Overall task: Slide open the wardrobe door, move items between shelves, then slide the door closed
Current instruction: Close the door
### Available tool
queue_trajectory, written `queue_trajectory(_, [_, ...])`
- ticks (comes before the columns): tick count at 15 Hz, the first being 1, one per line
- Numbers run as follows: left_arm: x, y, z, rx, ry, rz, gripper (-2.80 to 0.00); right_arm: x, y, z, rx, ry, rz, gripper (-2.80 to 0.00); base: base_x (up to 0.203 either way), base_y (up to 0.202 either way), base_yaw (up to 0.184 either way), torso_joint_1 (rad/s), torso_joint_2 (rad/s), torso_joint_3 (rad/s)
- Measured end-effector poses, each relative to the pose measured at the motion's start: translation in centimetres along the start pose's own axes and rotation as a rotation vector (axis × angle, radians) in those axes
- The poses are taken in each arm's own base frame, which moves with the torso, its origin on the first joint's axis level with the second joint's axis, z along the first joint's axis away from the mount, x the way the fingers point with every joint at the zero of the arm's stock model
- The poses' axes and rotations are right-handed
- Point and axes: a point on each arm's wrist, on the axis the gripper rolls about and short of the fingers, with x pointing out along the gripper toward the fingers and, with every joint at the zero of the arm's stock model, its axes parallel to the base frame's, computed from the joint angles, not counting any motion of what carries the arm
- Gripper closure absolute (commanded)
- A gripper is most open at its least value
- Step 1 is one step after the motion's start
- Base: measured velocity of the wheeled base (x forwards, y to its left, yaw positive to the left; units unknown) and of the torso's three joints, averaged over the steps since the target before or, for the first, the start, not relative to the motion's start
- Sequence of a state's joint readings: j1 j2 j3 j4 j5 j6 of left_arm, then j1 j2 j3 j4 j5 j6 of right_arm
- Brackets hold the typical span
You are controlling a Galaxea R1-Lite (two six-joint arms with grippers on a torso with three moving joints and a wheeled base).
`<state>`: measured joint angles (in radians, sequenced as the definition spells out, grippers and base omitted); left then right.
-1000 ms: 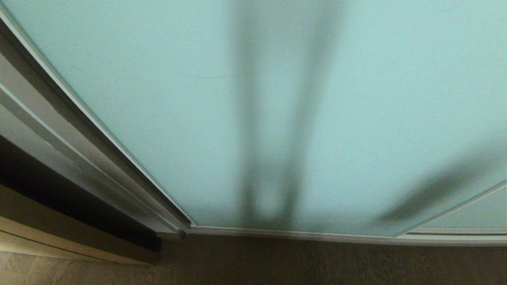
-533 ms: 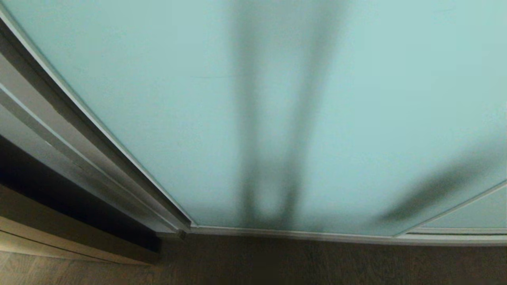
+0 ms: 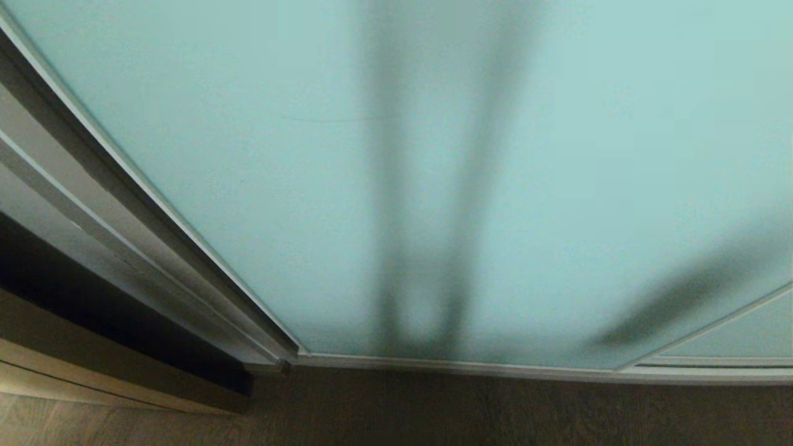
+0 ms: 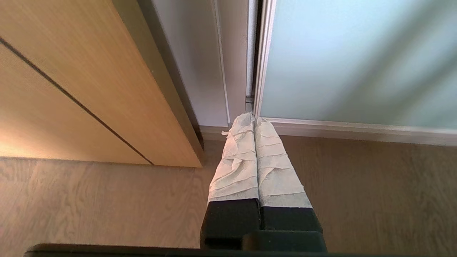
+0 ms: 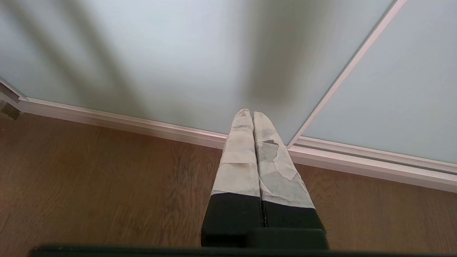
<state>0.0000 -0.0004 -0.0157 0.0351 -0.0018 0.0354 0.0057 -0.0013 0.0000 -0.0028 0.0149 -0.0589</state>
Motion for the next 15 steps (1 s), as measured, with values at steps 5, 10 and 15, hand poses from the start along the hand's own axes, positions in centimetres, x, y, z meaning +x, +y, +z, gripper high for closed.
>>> queue_trajectory(5, [0.0,-0.1,0.0,0.093,0.001,-0.039,0.00,0.0,0.0,0.0,0.000,0.000,0.000,0.00,0.000,0.000,0.000,0.000,0.00,0.000])
queue_trajectory(10, [-0.4,0.0,2.2,0.103,-0.167,-0.028,0.00,0.0,0.0,0.0,0.000,0.000,0.000,0.00,0.000,0.000,0.000,0.000,0.00,0.000])
queue_trajectory(15, [-4.0,0.2,9.2,0.111,-0.474,-0.016,0.00,0.0,0.0,0.0,0.001,0.000,0.000,0.00,0.000,0.000,0.000,0.000,0.00,0.000])
